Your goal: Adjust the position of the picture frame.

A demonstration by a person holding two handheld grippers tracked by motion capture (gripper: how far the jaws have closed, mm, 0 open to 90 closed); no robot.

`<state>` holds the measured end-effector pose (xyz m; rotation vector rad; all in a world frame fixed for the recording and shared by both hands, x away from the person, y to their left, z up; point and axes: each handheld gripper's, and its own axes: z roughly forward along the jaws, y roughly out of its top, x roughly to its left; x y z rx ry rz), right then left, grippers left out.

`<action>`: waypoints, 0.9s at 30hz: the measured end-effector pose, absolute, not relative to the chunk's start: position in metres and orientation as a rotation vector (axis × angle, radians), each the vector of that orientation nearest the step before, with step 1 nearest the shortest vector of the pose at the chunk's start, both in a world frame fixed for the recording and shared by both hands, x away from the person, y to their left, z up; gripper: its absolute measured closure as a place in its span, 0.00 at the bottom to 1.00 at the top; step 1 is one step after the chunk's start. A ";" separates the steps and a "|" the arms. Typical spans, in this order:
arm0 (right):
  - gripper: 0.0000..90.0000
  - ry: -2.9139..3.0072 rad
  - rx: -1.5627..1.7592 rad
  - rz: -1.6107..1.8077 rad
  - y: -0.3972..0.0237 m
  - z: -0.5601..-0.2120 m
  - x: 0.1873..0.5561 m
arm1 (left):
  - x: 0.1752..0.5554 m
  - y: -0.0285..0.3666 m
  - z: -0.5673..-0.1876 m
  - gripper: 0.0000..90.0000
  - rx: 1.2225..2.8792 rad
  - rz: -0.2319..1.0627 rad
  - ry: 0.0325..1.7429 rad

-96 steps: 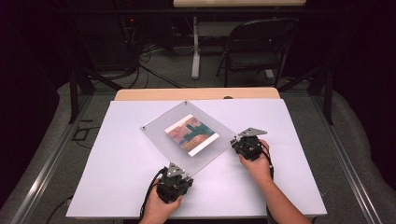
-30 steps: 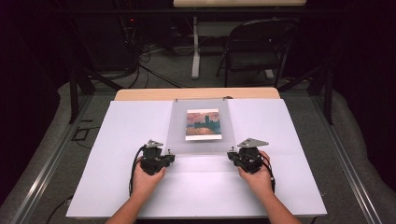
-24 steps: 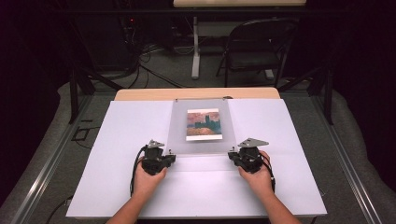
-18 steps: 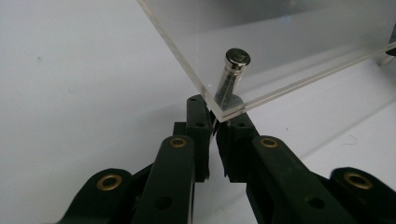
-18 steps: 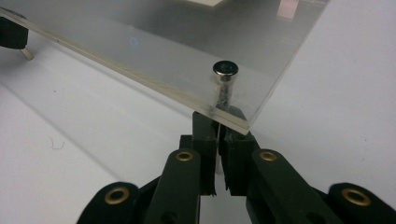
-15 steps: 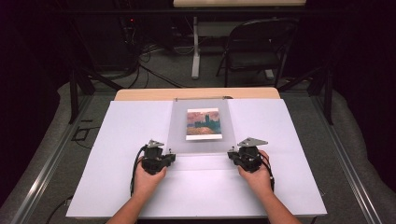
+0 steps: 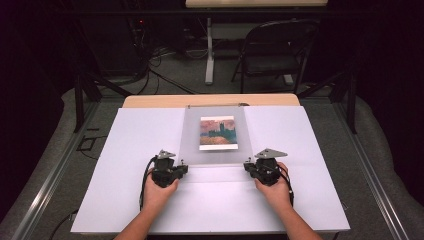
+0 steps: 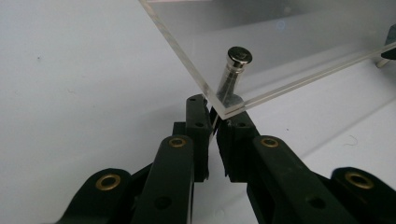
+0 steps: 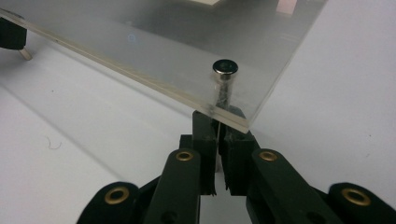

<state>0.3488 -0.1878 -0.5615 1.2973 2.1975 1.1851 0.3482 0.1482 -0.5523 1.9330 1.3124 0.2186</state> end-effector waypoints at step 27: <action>0.43 2.219 1.286 1.085 -0.195 -0.555 0.340 | 0.335 0.159 -0.552 0.49 1.875 0.256 1.258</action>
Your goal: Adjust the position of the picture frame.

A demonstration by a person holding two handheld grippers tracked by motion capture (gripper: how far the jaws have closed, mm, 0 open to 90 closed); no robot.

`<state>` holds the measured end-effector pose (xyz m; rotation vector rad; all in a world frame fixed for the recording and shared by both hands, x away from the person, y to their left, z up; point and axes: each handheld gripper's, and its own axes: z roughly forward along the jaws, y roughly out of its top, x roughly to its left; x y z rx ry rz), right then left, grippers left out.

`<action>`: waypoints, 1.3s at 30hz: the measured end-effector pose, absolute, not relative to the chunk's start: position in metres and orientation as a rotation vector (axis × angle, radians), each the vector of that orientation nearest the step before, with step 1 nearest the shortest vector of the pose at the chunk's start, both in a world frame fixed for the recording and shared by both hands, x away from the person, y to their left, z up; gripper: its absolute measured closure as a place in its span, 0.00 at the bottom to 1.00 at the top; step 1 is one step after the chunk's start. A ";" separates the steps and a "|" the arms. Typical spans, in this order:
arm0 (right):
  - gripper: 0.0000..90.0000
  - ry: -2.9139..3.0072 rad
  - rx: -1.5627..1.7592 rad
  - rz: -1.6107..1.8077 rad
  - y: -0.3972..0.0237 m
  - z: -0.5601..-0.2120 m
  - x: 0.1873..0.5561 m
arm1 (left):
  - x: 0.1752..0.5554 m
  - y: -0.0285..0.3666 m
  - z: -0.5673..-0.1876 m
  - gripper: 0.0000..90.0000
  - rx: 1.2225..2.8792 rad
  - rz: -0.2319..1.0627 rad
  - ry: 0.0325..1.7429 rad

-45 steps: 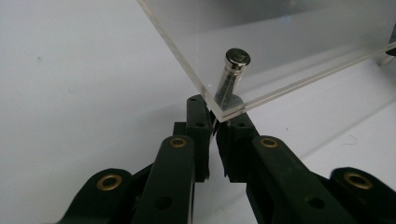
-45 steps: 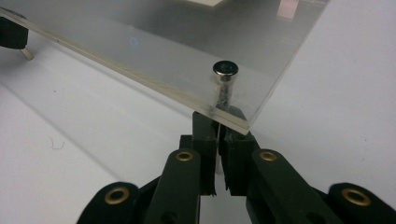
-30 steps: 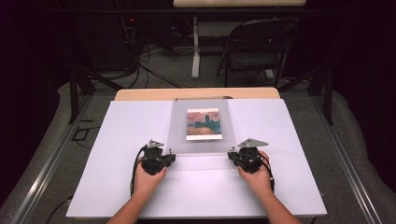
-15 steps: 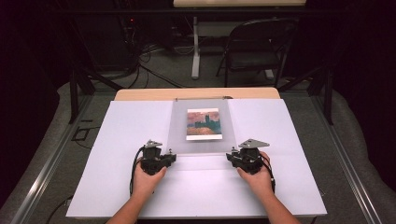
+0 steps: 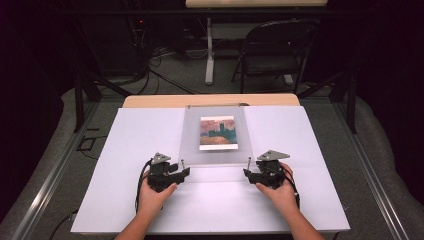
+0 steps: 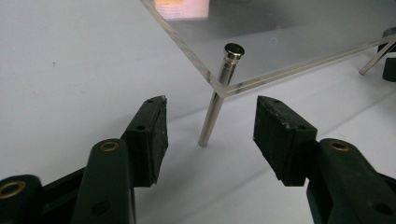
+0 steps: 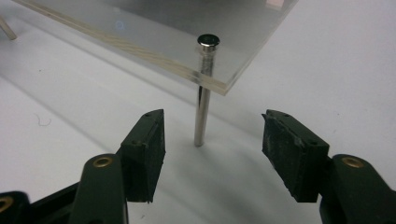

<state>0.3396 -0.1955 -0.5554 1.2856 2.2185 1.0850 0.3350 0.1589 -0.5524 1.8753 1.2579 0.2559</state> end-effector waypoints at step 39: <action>0.51 2.323 1.226 1.097 -0.223 -0.515 0.310 | 0.322 0.196 -0.516 0.46 1.866 0.337 1.329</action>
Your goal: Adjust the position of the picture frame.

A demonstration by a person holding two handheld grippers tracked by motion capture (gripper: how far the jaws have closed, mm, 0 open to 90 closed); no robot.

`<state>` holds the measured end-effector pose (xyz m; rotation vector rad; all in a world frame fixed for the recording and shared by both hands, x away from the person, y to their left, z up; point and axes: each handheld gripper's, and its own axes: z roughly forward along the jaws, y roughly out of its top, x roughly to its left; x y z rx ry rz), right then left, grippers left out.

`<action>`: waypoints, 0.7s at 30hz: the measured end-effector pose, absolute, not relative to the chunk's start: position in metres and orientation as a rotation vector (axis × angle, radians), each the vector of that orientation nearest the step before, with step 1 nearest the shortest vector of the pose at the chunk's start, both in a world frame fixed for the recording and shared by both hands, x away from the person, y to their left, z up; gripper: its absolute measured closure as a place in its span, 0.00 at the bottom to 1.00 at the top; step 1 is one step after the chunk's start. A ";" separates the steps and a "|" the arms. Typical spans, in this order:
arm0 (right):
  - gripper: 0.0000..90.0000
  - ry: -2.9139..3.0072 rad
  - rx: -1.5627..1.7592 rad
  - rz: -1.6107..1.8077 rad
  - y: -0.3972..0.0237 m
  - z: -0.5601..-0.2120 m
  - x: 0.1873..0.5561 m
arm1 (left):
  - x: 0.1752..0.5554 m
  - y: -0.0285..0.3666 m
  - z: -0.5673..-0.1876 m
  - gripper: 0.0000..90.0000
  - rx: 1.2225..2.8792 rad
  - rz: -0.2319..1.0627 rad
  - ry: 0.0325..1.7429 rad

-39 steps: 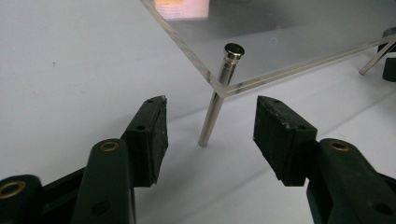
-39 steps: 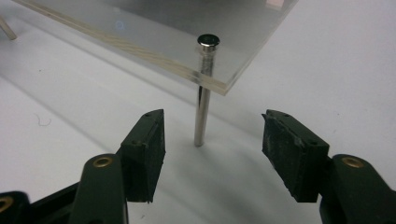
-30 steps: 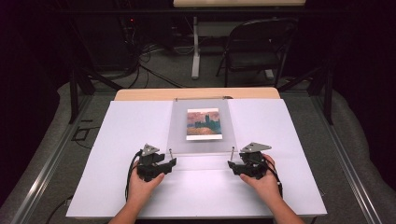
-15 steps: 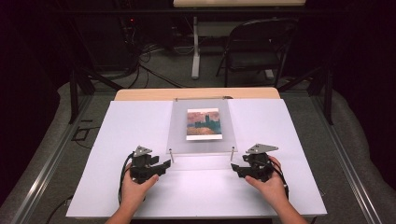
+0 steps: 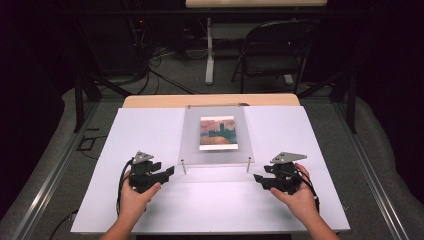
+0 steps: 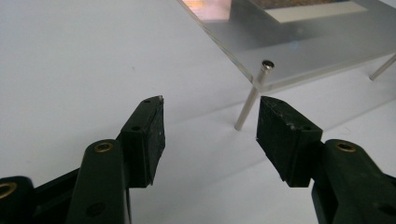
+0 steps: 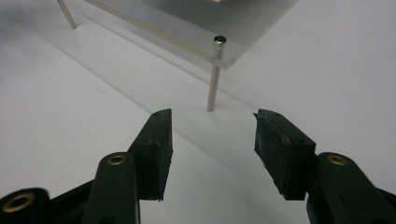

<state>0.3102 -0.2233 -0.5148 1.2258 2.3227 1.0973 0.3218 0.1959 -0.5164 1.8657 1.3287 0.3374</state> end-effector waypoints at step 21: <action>0.50 2.217 1.247 1.083 -0.225 -0.490 0.400 | 0.404 0.189 -0.485 0.38 1.928 0.294 1.356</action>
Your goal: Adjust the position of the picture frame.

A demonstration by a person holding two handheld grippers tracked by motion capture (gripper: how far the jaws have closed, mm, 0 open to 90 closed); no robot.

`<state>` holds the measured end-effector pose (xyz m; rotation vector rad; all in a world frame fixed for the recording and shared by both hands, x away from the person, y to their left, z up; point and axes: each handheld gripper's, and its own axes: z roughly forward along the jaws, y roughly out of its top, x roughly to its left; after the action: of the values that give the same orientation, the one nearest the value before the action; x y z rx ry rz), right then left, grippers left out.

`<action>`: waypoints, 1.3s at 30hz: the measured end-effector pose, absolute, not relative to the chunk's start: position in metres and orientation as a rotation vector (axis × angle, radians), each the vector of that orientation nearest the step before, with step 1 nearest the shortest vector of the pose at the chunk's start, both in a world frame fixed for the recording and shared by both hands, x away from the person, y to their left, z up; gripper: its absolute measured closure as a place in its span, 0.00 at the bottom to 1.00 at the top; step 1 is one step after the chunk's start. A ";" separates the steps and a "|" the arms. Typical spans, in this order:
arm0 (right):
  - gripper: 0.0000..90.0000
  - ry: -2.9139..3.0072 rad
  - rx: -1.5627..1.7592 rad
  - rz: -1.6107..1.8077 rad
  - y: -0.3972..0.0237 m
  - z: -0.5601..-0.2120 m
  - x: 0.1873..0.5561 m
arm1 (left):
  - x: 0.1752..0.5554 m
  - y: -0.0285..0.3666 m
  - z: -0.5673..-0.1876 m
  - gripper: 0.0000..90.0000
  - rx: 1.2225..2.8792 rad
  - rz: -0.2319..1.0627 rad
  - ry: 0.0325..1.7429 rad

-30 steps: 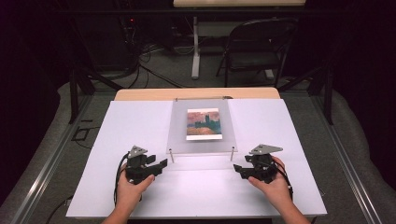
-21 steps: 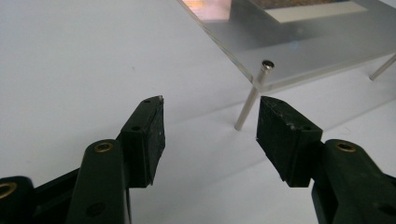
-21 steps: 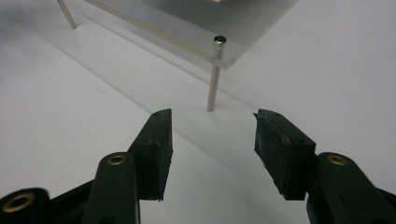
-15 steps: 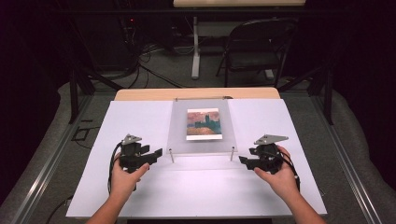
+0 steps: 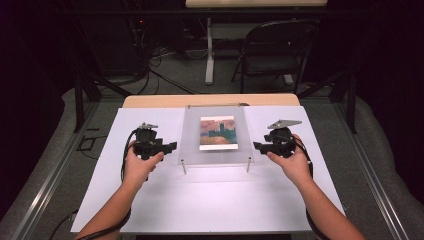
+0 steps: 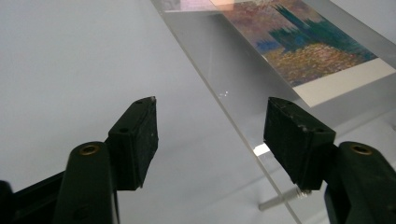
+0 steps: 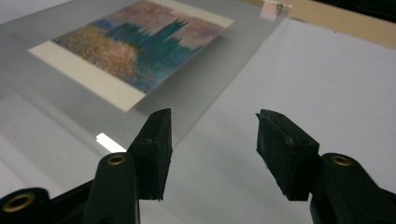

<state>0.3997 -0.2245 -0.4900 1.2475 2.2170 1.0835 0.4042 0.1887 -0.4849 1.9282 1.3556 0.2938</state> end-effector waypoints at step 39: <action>0.43 2.133 1.540 1.045 -0.213 -0.504 0.501 | 0.494 0.169 -0.506 0.48 1.917 0.299 1.473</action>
<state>0.5010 -0.2132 -0.5040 1.5400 2.1326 1.0451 0.4942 0.1687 -0.5056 1.9167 1.4731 0.2993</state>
